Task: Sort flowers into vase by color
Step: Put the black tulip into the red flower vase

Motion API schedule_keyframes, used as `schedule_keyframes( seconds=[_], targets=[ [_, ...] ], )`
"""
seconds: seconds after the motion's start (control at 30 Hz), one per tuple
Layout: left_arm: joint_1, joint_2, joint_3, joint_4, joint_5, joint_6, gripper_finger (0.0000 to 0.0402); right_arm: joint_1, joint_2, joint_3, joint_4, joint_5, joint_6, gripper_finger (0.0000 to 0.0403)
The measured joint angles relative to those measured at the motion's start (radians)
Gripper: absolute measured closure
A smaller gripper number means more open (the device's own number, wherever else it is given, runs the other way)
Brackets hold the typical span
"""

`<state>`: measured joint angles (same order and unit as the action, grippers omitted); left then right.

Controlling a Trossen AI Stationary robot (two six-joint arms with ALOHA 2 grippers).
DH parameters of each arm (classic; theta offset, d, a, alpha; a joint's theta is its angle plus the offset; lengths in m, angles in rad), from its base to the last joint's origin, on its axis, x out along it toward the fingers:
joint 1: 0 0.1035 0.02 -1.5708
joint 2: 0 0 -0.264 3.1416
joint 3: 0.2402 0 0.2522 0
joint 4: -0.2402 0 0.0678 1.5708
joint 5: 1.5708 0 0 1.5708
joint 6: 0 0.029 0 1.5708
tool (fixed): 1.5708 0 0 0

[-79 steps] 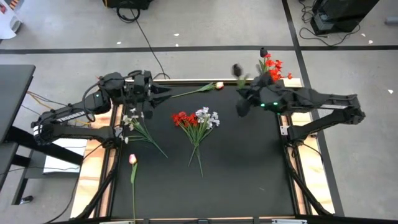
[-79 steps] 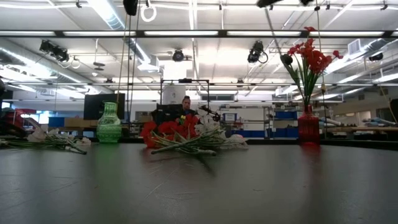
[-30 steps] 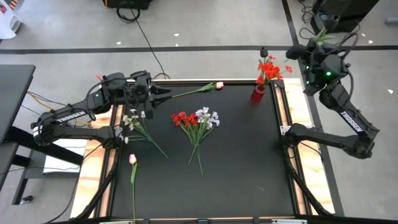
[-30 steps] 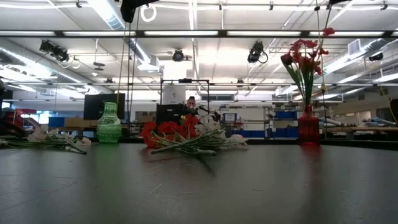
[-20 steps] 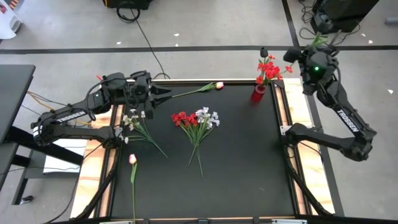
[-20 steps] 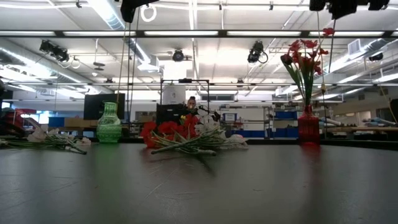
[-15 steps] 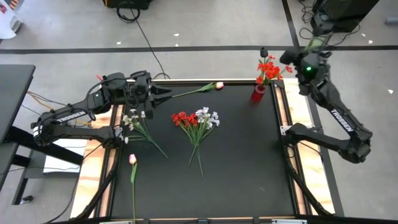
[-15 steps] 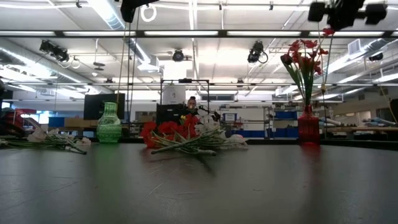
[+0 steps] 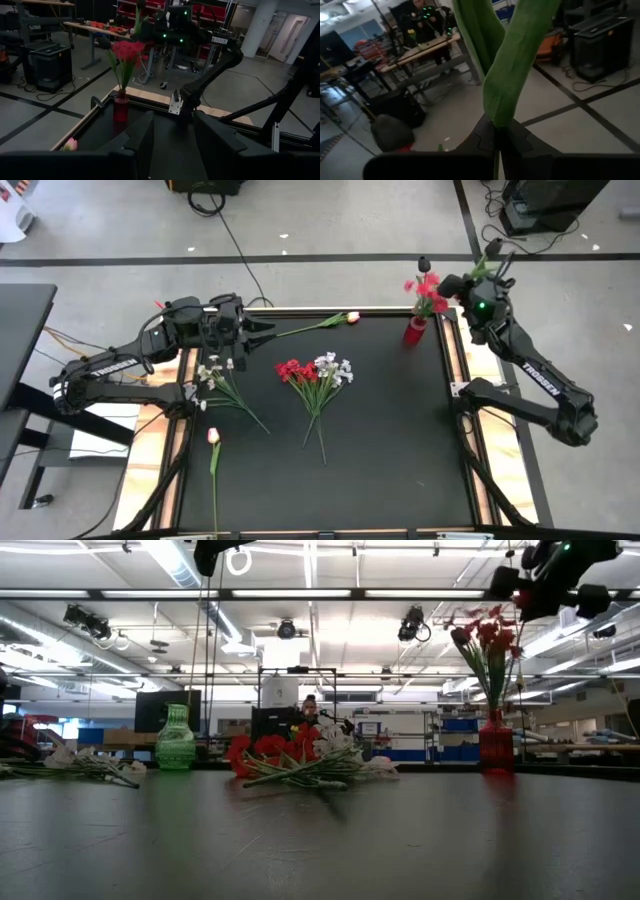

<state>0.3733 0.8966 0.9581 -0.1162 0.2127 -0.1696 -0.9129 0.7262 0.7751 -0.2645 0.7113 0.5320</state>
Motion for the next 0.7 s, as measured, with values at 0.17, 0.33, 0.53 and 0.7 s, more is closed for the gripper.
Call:
schedule_keyframes(
  seconds=[0.17,0.33,0.53,0.7],
  targets=[
    [0.000,0.000,0.000,0.000,0.000,0.000,0.0255,0.022,0.014,-0.033,0.055,0.003,0.018,0.0388],
    [0.000,0.000,0.000,0.000,0.000,0.000,0.0255,0.024,0.041,-0.035,0.047,-0.014,0.017,0.0388],
    [0.000,0.000,0.000,0.000,0.000,0.000,0.0256,0.037,0.069,-0.035,0.052,-0.024,-0.022,0.0388],
    [0.000,0.000,0.000,0.000,0.000,0.000,0.0256,0.058,0.100,-0.035,0.065,-0.036,-0.090,0.0388]
  ],
)
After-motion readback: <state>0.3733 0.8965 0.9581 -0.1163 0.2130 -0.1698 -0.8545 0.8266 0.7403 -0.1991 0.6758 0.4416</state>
